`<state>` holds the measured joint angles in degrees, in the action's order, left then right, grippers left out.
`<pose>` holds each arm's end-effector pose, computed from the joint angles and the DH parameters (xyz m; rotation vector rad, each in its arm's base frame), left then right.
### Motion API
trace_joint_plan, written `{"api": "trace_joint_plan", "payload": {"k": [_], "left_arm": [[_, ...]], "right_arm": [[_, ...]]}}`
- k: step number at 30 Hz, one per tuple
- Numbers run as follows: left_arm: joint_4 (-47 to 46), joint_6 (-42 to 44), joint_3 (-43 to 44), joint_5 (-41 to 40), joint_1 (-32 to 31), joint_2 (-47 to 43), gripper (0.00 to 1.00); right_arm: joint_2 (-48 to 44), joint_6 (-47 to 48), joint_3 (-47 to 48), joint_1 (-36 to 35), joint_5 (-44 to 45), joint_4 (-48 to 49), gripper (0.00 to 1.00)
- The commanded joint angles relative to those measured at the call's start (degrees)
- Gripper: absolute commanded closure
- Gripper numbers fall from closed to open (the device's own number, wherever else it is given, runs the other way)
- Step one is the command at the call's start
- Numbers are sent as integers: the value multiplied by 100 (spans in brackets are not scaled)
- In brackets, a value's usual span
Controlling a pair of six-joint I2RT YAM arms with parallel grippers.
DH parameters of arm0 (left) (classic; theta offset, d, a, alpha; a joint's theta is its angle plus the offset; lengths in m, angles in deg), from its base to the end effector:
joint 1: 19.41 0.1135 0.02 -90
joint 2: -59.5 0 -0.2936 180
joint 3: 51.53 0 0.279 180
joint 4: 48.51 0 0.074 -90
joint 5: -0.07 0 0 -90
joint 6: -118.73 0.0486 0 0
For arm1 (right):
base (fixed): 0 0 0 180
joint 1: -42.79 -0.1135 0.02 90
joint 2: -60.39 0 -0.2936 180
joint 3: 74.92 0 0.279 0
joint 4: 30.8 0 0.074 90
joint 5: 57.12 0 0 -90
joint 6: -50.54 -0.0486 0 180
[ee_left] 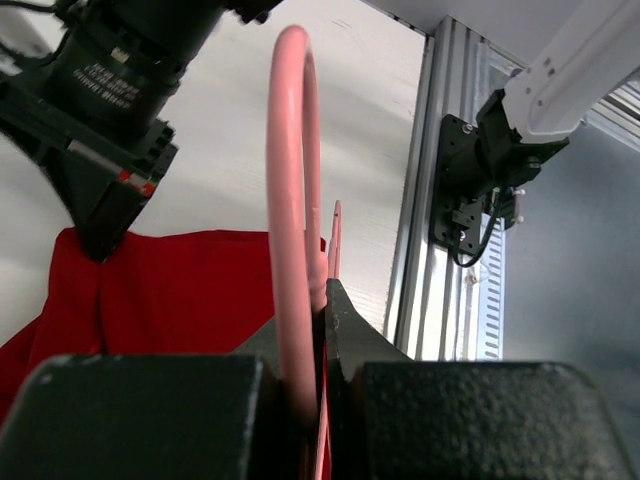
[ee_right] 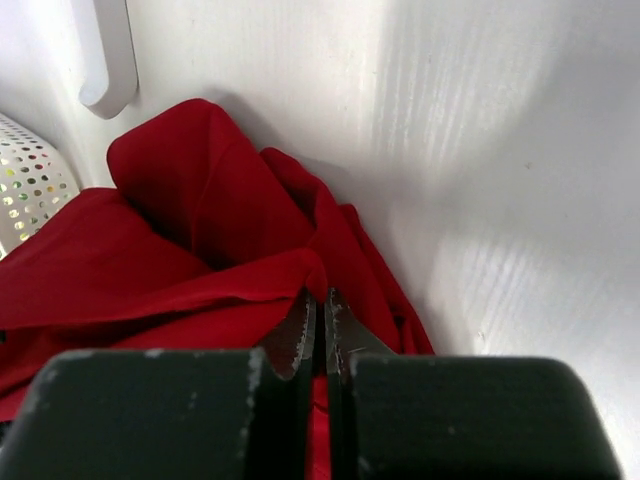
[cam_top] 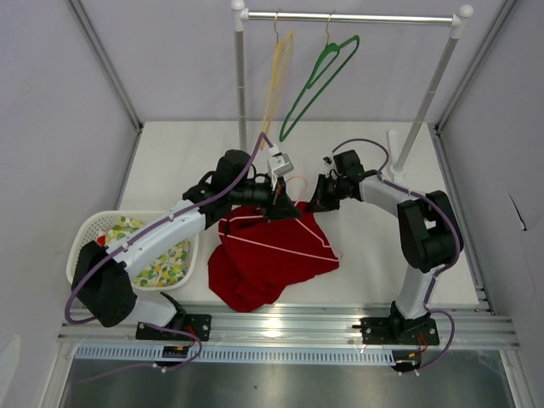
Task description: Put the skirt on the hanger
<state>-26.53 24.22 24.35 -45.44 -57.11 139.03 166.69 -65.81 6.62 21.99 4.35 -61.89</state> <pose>0.2506 -0.2367 0.3374 1.0829 1.8001 -1.2373 0.3856 0.1713 0.1819 -0.0780 2.6441 0.9385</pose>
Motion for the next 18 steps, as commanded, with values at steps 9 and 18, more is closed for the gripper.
{"api": "trace_joint_plan", "payload": {"k": [9,18], "left_arm": [[-490,-480,1097,-880,350,-561,100],[-1685,-1306,634,-1715,780,-1193,100]], "right_arm": [[-1735,595,1638,699,1165,-1392,100],[-2490,412,1219,744,1631,-1534,100]]}}
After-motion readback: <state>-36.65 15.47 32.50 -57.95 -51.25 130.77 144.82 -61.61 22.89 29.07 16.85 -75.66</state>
